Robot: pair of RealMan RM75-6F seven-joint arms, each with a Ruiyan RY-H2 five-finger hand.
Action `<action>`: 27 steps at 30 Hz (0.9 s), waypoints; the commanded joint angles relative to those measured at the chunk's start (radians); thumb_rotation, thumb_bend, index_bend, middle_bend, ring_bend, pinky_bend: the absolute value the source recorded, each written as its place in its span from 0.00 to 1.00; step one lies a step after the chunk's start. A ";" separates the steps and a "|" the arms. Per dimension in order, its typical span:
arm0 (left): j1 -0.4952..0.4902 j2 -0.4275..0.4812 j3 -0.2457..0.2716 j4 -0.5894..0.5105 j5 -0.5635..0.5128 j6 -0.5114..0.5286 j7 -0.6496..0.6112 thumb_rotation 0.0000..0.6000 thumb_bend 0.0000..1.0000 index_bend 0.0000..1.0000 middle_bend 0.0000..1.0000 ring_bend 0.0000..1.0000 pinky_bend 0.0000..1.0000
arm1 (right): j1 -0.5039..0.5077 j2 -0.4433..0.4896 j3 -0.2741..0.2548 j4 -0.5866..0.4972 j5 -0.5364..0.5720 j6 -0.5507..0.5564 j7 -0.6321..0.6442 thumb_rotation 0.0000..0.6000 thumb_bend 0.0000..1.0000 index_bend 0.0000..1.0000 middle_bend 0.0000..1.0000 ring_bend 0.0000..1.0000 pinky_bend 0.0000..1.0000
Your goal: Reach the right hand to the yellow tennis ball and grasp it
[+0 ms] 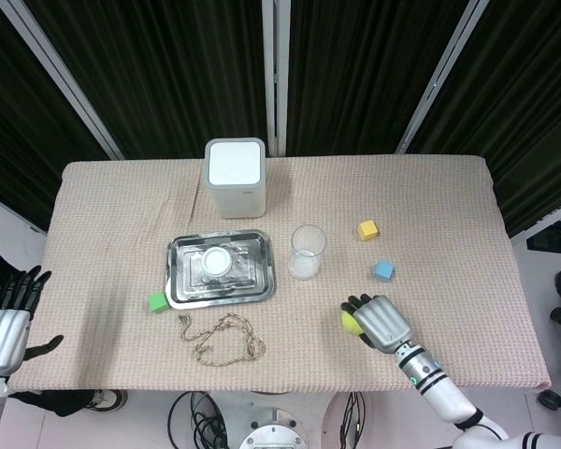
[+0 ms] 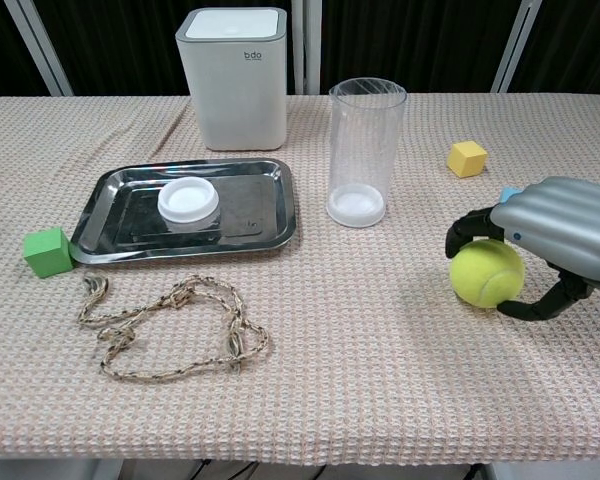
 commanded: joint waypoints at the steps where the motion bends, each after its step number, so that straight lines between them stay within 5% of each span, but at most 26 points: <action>1: 0.000 0.001 0.000 -0.001 0.000 0.000 -0.001 1.00 0.00 0.06 0.00 0.00 0.00 | -0.003 0.025 0.013 -0.021 -0.035 0.044 0.031 1.00 0.30 0.55 0.47 0.48 0.69; 11: -0.004 0.005 -0.001 -0.011 0.007 0.000 0.011 1.00 0.00 0.06 0.00 0.00 0.00 | 0.069 0.145 0.190 -0.143 -0.163 0.198 0.063 1.00 0.30 0.59 0.50 0.51 0.73; 18: -0.001 0.000 0.001 -0.013 0.005 0.001 0.024 1.00 0.00 0.06 0.00 0.00 0.00 | 0.208 0.108 0.300 -0.142 0.035 0.047 -0.045 1.00 0.30 0.58 0.48 0.52 0.73; 27: 0.002 0.004 0.003 -0.007 -0.001 -0.002 0.019 1.00 0.00 0.06 0.00 0.00 0.00 | 0.323 0.019 0.317 -0.054 0.209 -0.013 -0.180 1.00 0.28 0.50 0.43 0.51 0.71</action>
